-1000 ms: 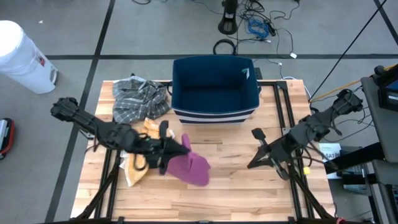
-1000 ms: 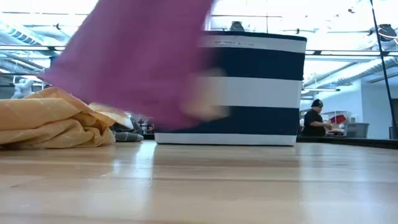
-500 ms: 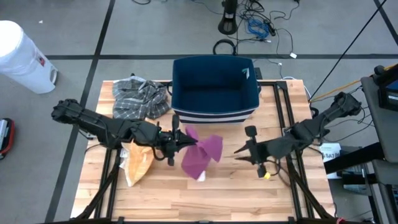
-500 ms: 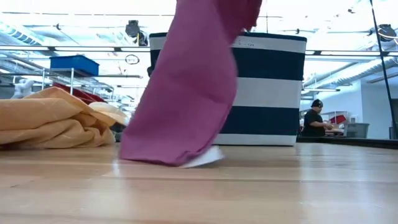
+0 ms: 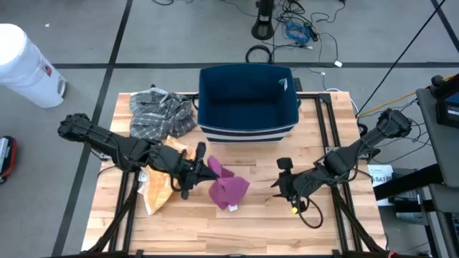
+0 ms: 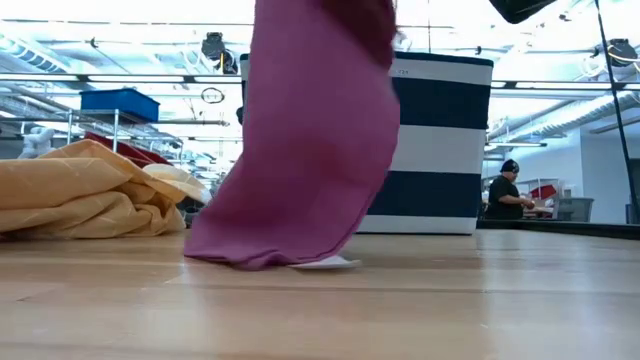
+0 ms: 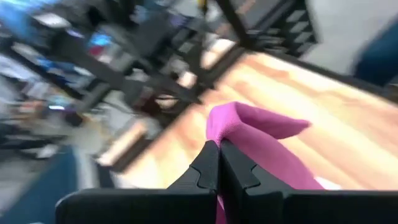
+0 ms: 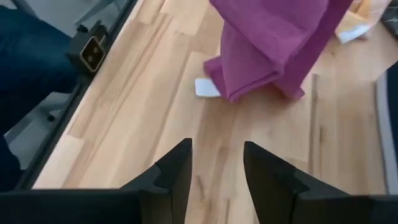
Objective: Fold towel
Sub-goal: Fold the purple towel
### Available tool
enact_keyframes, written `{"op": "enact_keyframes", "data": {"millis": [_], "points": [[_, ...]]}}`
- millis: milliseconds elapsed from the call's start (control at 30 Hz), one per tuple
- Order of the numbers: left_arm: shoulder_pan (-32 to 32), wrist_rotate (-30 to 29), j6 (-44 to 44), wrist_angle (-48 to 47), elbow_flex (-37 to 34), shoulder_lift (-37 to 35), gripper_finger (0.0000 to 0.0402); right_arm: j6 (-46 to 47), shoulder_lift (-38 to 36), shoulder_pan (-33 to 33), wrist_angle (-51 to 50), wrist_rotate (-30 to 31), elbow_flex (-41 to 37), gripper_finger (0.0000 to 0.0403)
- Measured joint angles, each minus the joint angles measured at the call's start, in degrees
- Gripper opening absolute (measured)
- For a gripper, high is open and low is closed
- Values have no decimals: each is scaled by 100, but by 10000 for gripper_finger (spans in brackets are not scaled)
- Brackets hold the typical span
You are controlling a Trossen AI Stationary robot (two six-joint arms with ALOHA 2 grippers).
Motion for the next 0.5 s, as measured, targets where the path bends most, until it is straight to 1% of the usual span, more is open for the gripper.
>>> {"op": "enact_keyframes", "data": {"millis": [133, 267, 300, 400, 500], "points": [[-15, 88, -136, -238, -1, -108, 1, 52, 6, 51, 52, -9, 0, 128], [-158, 88, 74, 58, 2, -527, 1, 215, 16, 64, 55, 24, 1, 128], [-197, 91, 116, 101, 4, -617, 1, 256, 42, 64, 57, 94, 7, 128], [-278, 88, 179, 106, 2, -785, 1, 396, 229, 67, 127, 659, -35, 128], [-307, 69, 175, 125, 2, -887, 1, 454, 491, 15, 402, 979, -247, 128]]}}
